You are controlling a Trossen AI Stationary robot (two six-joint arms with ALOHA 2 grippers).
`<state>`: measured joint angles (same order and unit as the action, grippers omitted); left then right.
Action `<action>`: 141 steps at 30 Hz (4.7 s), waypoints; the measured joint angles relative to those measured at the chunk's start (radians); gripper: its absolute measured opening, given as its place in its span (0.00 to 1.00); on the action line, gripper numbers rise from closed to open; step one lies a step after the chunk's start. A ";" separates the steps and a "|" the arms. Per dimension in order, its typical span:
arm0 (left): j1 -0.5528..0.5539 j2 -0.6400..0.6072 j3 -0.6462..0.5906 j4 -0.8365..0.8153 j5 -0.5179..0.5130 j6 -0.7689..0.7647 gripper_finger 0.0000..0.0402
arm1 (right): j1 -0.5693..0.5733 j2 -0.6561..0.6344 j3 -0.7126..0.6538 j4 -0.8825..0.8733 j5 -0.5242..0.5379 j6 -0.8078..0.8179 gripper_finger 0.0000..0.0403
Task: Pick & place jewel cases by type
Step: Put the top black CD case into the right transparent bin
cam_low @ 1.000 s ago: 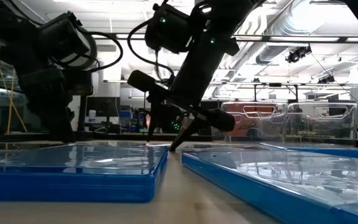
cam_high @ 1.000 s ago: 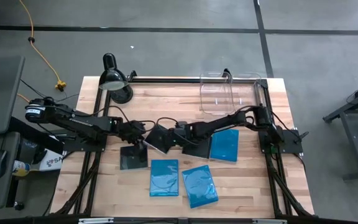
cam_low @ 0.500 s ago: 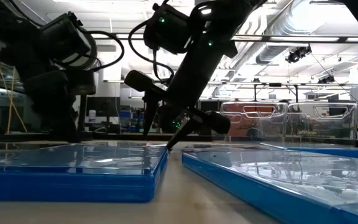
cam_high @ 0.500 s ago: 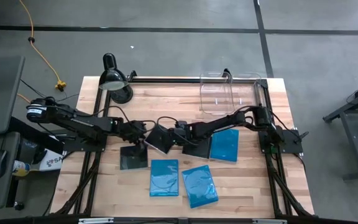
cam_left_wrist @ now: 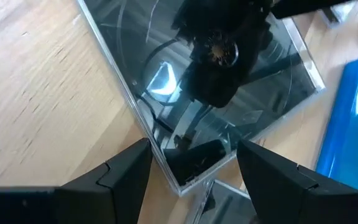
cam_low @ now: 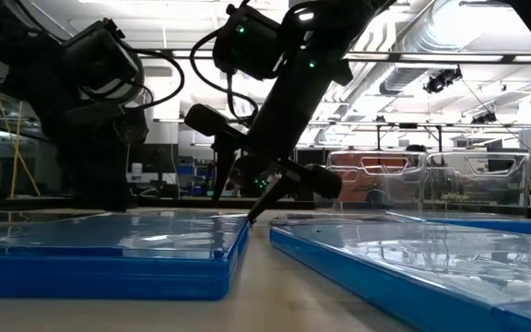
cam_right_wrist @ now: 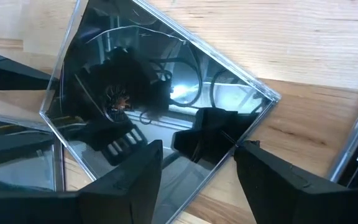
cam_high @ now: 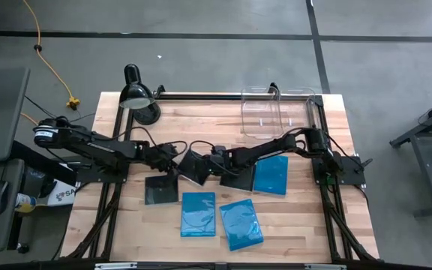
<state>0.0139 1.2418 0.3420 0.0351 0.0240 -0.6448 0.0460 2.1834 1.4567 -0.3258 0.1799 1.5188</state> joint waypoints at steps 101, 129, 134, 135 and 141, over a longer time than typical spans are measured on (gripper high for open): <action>0.155 0.157 0.002 0.088 0.315 -0.066 0.59 | -0.050 -0.082 -0.005 0.007 -0.242 -0.290 0.50; 0.156 0.157 0.001 0.121 0.315 -0.066 0.59 | -0.053 -0.181 -0.001 0.086 -0.174 -0.408 0.49; 0.156 0.165 0.003 0.169 0.274 -0.055 0.59 | -0.052 -0.237 0.010 0.320 -0.184 -0.463 0.49; 0.155 0.166 0.002 0.180 0.266 -0.055 0.59 | -0.051 -0.232 0.009 0.356 -0.205 -0.460 0.49; 0.156 0.166 0.001 0.225 0.255 -0.063 0.59 | -0.061 -0.219 0.008 0.278 -0.150 -0.466 0.49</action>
<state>0.1703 1.4074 0.3431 0.2601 0.2793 -0.7082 -0.0154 1.9644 1.4643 -0.0477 0.0295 1.0532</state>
